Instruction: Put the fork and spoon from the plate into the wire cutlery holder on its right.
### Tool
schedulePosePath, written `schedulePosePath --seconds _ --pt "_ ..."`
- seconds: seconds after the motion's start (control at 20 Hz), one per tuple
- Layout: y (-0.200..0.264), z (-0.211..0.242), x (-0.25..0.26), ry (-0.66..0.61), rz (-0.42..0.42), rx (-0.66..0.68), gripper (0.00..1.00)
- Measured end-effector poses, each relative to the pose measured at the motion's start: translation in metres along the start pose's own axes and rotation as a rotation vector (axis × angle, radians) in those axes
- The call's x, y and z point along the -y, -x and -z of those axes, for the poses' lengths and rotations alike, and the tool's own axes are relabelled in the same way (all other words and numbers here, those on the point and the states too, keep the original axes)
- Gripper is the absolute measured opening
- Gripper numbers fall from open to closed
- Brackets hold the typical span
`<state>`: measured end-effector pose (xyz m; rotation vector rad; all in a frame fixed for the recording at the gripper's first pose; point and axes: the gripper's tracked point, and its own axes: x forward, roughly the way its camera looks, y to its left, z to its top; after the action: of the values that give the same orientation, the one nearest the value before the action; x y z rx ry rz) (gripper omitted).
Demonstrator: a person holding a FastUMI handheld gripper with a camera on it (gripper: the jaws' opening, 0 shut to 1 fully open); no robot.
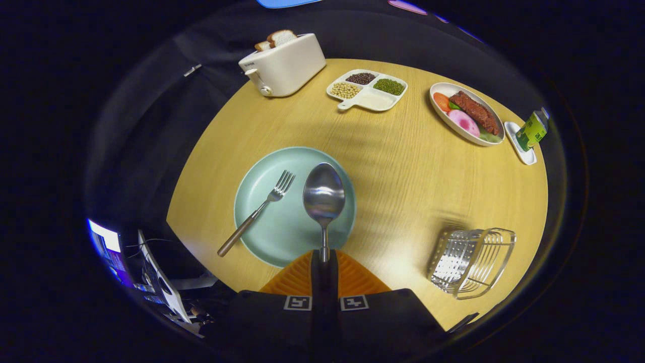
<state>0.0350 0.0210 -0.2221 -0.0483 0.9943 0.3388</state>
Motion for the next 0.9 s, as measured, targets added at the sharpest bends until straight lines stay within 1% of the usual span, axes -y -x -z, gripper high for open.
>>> schedulePosePath --seconds 0.15,0.3,0.45,0.6,0.75,0.9 --pt "0.043 0.003 0.034 0.030 -0.009 0.012 0.06" --pt "0.071 0.016 0.079 0.054 0.025 -0.015 0.06" --pt "0.089 0.035 0.120 0.071 0.052 -0.070 0.06" --pt "0.093 0.054 0.148 0.080 0.062 -0.153 0.06" --pt "0.087 0.068 0.171 0.107 0.084 -0.244 0.06" --pt "0.078 0.072 0.177 0.110 0.075 -0.311 0.06"
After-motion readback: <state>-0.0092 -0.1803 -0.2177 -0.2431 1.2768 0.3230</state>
